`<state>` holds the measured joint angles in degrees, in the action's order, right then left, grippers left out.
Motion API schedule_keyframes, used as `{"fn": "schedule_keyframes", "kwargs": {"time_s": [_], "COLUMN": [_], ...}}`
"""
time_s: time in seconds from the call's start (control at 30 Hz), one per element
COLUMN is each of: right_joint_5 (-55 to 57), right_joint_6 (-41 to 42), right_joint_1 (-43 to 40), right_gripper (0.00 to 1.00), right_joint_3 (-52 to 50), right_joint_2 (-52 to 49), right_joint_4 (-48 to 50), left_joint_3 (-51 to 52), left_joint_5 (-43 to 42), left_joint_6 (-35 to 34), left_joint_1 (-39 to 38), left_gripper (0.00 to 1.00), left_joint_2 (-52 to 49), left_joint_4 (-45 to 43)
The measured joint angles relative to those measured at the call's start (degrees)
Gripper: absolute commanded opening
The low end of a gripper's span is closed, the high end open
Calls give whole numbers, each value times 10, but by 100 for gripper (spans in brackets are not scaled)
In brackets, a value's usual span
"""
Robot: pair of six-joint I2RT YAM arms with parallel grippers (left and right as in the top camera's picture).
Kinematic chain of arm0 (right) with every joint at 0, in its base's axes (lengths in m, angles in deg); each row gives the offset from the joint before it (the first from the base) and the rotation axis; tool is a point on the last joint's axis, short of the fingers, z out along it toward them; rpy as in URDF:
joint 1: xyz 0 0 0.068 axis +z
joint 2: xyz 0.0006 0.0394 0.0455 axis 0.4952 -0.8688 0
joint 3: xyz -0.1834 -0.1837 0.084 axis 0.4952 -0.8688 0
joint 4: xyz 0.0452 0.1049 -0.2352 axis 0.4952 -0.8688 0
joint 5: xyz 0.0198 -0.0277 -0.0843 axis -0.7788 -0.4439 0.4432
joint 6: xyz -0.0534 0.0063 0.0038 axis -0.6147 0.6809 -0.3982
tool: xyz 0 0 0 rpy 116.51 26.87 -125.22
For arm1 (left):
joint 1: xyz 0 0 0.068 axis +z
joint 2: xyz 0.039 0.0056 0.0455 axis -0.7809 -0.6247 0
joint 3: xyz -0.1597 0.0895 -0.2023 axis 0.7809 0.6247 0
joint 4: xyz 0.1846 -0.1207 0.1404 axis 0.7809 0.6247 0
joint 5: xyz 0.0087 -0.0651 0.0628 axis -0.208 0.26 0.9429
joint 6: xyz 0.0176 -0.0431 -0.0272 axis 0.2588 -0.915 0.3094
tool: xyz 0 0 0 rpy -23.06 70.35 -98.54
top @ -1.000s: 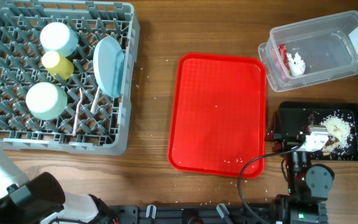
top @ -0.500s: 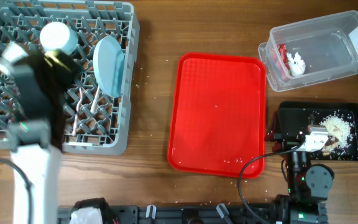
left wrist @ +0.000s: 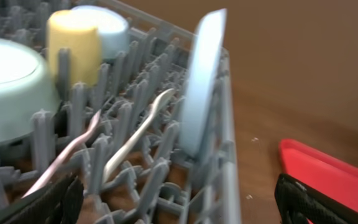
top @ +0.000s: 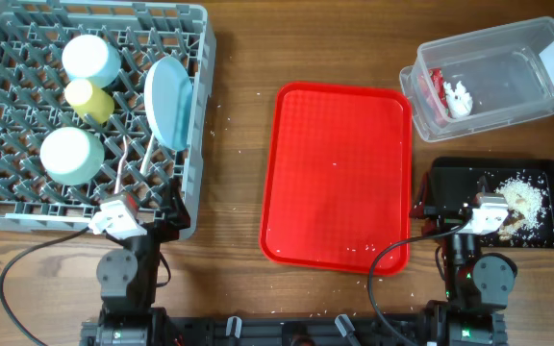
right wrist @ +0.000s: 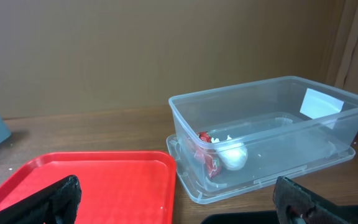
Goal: Sort waste into correct bins and load items into the dishwasher rack
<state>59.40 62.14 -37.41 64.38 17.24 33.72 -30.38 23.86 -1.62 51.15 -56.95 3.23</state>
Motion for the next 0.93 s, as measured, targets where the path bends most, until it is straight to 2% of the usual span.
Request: {"fn": "schedule_keyframes", "kwargs": {"time_s": [0.1,0.2,0.93], "right_joint_5": [0,0,0], "right_joint_6": [0,0,0], "right_joint_1": [0,0,0], "right_gripper": [100,100,100], "right_joint_3": [0,0,0], "right_joint_2": [0,0,0], "right_joint_4": [0,0,0], "left_joint_3": [0,0,0], "left_joint_5": [-12,-15,-15], "left_joint_6": [41,58,65], "left_joint_1": [-21,-31,-31], "left_gripper": [100,100,100], "left_joint_2": [58,62,61], "left_joint_4": [1,2,2]}}
